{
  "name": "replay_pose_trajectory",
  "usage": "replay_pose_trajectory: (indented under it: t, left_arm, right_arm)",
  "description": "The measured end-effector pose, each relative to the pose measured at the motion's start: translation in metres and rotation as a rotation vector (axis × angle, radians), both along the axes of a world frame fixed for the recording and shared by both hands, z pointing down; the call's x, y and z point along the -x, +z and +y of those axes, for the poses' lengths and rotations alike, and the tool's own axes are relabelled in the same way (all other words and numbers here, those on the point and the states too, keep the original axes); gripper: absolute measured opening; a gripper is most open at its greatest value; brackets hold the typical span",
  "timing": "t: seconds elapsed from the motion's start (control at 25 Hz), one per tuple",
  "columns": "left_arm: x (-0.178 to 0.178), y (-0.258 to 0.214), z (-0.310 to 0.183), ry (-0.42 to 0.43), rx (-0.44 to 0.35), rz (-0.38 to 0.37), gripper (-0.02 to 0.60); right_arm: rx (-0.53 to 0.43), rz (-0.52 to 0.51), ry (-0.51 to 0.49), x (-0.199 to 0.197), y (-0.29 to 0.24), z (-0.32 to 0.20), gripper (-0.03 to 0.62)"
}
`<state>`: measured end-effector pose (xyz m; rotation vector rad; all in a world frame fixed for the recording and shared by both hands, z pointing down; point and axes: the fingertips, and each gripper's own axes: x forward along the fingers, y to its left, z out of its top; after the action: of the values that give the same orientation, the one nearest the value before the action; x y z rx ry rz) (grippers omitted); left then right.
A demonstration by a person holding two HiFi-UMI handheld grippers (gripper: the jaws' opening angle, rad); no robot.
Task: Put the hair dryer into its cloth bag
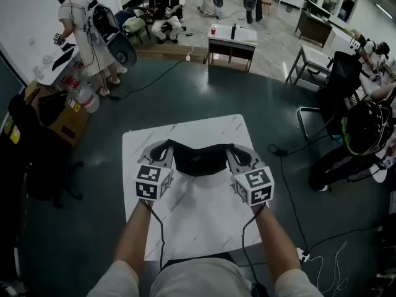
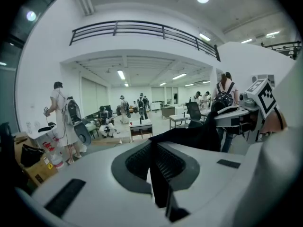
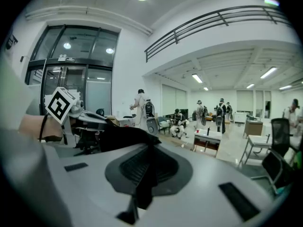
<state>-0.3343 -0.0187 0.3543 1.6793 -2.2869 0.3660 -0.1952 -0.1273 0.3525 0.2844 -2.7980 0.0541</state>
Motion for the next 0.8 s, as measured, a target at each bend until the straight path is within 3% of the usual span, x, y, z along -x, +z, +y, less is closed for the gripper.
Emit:
replay_pose_trajectory:
  t: [0.24,0.4,0.6,0.8]
  left_arm:
    - [0.029,-0.001,-0.014,-0.056,0.010,-0.046,0.018]
    - [0.029,0.017,-0.009,-0.072,0.037,-0.029,0.018]
    - [0.012,0.030,0.016,-0.058,0.051,-0.011,0.019]
    - [-0.018,0.050,0.044,-0.058,0.076,0.058,0.018]
  right_arm:
    - [-0.036,-0.004,-0.019,0.032,0.010,-0.022,0.020]
    - [-0.012,0.018,-0.032,0.033,0.033,-0.023,0.020]
    - [-0.013,0.052,-0.075,0.017,0.044,-0.004,0.020]
    - [0.012,0.121,-0.094,-0.015,0.066,0.024,0.020]
